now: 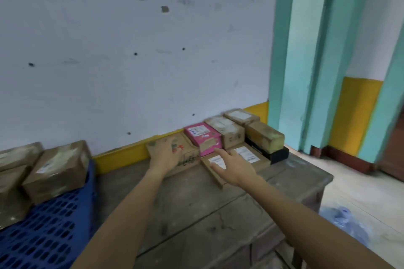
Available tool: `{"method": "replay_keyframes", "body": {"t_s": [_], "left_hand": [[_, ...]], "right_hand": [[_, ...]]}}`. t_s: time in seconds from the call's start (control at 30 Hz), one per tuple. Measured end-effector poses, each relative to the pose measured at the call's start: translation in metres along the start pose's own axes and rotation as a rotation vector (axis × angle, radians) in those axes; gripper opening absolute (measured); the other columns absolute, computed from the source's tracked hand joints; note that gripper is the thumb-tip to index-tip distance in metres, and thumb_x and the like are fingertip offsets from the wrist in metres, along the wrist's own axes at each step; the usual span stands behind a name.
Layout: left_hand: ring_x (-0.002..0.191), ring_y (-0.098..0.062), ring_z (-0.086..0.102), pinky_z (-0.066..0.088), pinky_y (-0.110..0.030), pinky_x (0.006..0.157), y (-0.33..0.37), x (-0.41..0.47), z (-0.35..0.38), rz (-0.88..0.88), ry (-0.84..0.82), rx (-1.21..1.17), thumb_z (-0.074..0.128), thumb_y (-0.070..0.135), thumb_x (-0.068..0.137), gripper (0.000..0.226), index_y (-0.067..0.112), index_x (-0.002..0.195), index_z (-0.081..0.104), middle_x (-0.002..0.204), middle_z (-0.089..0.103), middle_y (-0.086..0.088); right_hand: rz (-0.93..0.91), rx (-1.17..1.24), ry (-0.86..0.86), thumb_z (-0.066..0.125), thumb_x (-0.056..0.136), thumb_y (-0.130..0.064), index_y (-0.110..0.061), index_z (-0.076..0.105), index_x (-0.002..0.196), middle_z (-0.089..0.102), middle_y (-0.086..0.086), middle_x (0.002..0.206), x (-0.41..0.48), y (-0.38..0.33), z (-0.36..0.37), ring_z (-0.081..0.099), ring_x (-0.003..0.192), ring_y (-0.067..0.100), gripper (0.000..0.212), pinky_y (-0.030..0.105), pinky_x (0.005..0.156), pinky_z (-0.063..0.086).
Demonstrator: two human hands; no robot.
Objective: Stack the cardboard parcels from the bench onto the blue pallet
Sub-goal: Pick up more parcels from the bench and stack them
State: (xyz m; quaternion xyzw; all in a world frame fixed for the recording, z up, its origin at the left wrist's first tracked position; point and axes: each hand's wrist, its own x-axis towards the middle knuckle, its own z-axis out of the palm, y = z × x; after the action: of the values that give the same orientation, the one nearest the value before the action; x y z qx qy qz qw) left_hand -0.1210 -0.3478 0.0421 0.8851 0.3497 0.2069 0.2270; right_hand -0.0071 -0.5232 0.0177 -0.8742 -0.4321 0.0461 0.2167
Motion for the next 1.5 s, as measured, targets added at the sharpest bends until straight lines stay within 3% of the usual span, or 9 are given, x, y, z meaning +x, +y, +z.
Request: {"method": "replay_keyframes", "body": {"t_s": [0.43, 0.63, 0.73, 0.9, 1.03, 1.13, 1.23, 1.37, 1.5], "left_hand": [[0.117, -0.028, 0.052, 0.041, -0.034, 0.094, 0.108, 0.134, 0.18, 0.135, -0.239, -0.139, 0.048, 0.026, 0.096, 0.042, 0.013, 0.135, 0.043, 0.13, 0.054, -0.012], [0.137, -0.025, 0.033, 0.034, -0.033, 0.108, 0.136, 0.188, 0.26, 0.138, -0.36, -0.164, 0.042, 0.029, 0.098, 0.05, 0.012, 0.144, 0.031, 0.152, 0.029, -0.009], [0.139, -0.023, 0.03, 0.034, -0.028, 0.102, 0.134, 0.204, 0.288, 0.093, -0.36, -0.128, 0.039, 0.032, 0.099, 0.052, 0.016, 0.146, 0.027, 0.155, 0.019, -0.005], [0.137, -0.025, 0.033, 0.035, -0.035, 0.107, 0.127, 0.234, 0.309, -0.037, -0.331, -0.172, 0.039, 0.031, 0.099, 0.052, 0.019, 0.148, 0.026, 0.151, 0.029, -0.01], [0.143, -0.022, 0.025, 0.028, -0.034, 0.114, 0.148, 0.252, 0.329, -0.049, -0.343, -0.302, 0.04, 0.038, 0.099, 0.057, 0.02, 0.15, 0.021, 0.156, 0.023, -0.006], [0.142, -0.035, 0.022, 0.031, -0.042, 0.112, 0.173, 0.26, 0.348, -0.087, -0.458, -0.375, 0.037, 0.047, 0.097, 0.062, 0.031, 0.151, 0.01, 0.156, 0.017, -0.019], [0.141, -0.043, 0.016, 0.032, -0.05, 0.108, 0.191, 0.257, 0.366, -0.177, -0.542, -0.4, 0.033, 0.057, 0.094, 0.064, 0.043, 0.149, 0.003, 0.156, 0.001, -0.024], [0.137, -0.039, 0.029, 0.042, -0.042, 0.103, 0.197, 0.249, 0.382, -0.232, -0.482, -0.427, 0.035, 0.053, 0.095, 0.064, 0.048, 0.146, -0.004, 0.156, 0.005, -0.016], [0.135, -0.036, 0.034, 0.047, -0.033, 0.093, 0.207, 0.246, 0.38, -0.243, -0.45, -0.448, 0.039, 0.047, 0.096, 0.066, 0.045, 0.147, -0.004, 0.157, 0.006, -0.014]], "right_hand": [[0.327, -0.021, 0.012, 0.039, 0.092, -0.055, -0.03, 0.025, 0.145, 0.036, 0.011, 0.143, 0.076, 0.199, -0.038, 0.042, 0.128, 0.03, 0.061, 0.04, 0.099, 0.043], [0.413, -0.001, 0.046, 0.042, 0.092, -0.048, -0.028, 0.03, 0.141, 0.036, 0.009, 0.134, 0.129, 0.267, -0.044, 0.045, 0.121, 0.027, 0.054, 0.036, 0.094, 0.043], [0.389, -0.019, 0.087, 0.041, 0.092, -0.052, -0.031, 0.029, 0.142, 0.033, 0.007, 0.139, 0.158, 0.288, -0.04, 0.044, 0.123, 0.025, 0.055, 0.037, 0.095, 0.044], [0.347, -0.054, 0.077, 0.039, 0.091, -0.056, -0.031, 0.031, 0.14, 0.031, 0.009, 0.143, 0.215, 0.309, -0.038, 0.038, 0.129, 0.03, 0.055, 0.041, 0.101, 0.04], [0.345, 0.061, -0.027, 0.04, 0.09, -0.056, -0.033, 0.027, 0.142, 0.038, 0.011, 0.132, 0.236, 0.334, -0.027, 0.044, 0.122, 0.032, 0.057, 0.04, 0.097, 0.041], [0.282, 0.156, -0.108, 0.041, 0.091, -0.055, -0.034, 0.021, 0.146, 0.048, 0.011, 0.122, 0.24, 0.349, -0.016, 0.054, 0.111, 0.028, 0.062, 0.034, 0.09, 0.044], [0.226, 0.26, -0.14, 0.046, 0.089, -0.056, -0.033, 0.019, 0.148, 0.048, 0.009, 0.136, 0.244, 0.361, -0.014, 0.051, 0.12, 0.023, 0.069, 0.03, 0.093, 0.043], [0.148, 0.451, -0.141, 0.056, 0.088, -0.047, -0.026, 0.022, 0.148, 0.041, 0.0, 0.146, 0.246, 0.366, -0.016, 0.045, 0.128, 0.017, 0.073, 0.03, 0.103, 0.042], [0.115, 0.462, -0.1, 0.058, 0.089, -0.04, -0.025, 0.022, 0.148, 0.047, 0.003, 0.141, 0.246, 0.361, -0.016, 0.051, 0.122, 0.019, 0.071, 0.032, 0.098, 0.046]]}}
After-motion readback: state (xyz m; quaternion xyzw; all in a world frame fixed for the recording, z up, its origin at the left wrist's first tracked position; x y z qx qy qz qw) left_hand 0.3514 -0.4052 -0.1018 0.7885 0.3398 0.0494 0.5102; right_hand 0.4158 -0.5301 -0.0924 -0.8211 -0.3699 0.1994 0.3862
